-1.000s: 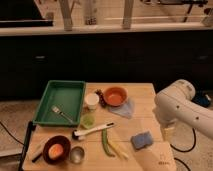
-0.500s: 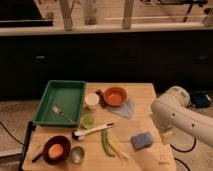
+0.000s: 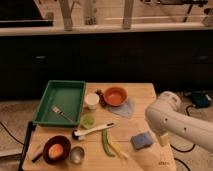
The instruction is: Wipe red bowl with sponge
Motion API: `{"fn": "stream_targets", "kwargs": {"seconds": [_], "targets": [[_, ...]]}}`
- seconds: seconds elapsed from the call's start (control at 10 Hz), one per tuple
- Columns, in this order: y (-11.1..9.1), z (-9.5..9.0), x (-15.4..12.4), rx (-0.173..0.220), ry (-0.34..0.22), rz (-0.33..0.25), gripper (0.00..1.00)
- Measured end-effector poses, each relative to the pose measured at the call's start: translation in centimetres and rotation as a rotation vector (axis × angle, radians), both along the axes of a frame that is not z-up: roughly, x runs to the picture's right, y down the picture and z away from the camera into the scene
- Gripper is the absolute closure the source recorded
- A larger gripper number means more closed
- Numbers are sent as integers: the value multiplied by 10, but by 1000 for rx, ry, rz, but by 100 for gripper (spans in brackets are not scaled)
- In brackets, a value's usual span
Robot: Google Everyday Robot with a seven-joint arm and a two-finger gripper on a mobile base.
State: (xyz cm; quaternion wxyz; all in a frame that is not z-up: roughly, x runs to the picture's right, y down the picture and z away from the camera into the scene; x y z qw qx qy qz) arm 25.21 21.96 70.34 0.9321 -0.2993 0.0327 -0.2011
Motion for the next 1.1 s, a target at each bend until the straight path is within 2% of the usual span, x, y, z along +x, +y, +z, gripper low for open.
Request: {"fn": "stream_targets", "kwargs": {"seconds": [0.2,0.6,1.1], "targets": [[5,10,-2,-11,-20,-49,20],[18,30,-1,-28,-60,-101,20],[30,48,3,-54,-112,-140,20]]}}
